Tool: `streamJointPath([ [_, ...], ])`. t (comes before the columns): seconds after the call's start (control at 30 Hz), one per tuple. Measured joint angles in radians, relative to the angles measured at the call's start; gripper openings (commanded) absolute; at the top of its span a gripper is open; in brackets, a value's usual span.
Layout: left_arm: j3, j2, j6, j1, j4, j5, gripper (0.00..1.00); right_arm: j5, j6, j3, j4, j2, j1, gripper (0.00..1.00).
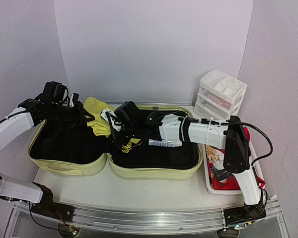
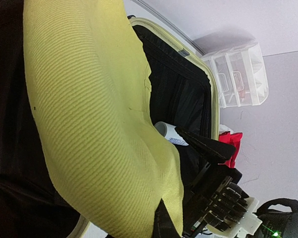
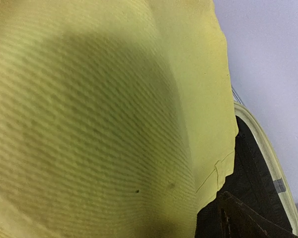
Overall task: Open, take out, and arrange the luggage
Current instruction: Pass from the left arm to the right
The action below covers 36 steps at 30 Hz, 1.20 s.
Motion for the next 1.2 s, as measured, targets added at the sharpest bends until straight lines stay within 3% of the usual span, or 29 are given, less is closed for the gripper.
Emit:
streamJointPath([
  [0.2, 0.000, -0.002, -0.014, 0.002, 0.000, 0.014, 0.01, 0.024, -0.045, -0.015, 0.070, 0.000, 0.013, 0.98],
  [0.27, 0.000, -0.002, -0.020, 0.002, 0.000, 0.018, 0.02, 0.029, -0.064, -0.003, 0.093, 0.006, 0.022, 0.92],
  [0.33, 0.000, -0.002, -0.022, 0.002, 0.000, 0.024, 0.03, 0.033, -0.083, 0.004, 0.131, 0.016, 0.033, 0.76],
  [0.4, 0.000, -0.002, -0.026, 0.003, 0.000, 0.031, 0.04, 0.041, -0.099, 0.005, 0.164, 0.021, 0.047, 0.52],
  [0.6, 0.000, -0.011, -0.029, 0.009, -0.001, 0.050, 0.09, 0.108, -0.140, 0.005, 0.227, 0.025, 0.086, 0.00],
  [0.7, 0.000, -0.028, -0.030, 0.011, -0.002, 0.057, 0.19, 0.187, -0.169, 0.006, 0.256, 0.029, 0.107, 0.00],
  [0.8, 0.000, -0.048, -0.024, 0.014, -0.004, 0.054, 0.36, 0.253, -0.183, 0.010, 0.284, 0.045, 0.130, 0.00],
  [0.97, 0.002, -0.091, 0.000, 0.017, -0.020, 0.045, 0.84, 0.290, -0.184, 0.010, 0.299, 0.055, 0.150, 0.00],
  [1.03, 0.011, -0.108, 0.008, 0.012, -0.023, 0.042, 0.98, 0.297, -0.187, 0.006, 0.301, 0.055, 0.151, 0.00],
  [1.2, 0.078, -0.113, 0.062, 0.008, -0.030, 0.037, 1.00, 0.242, -0.135, -0.184, 0.343, -0.064, 0.115, 0.00],
])
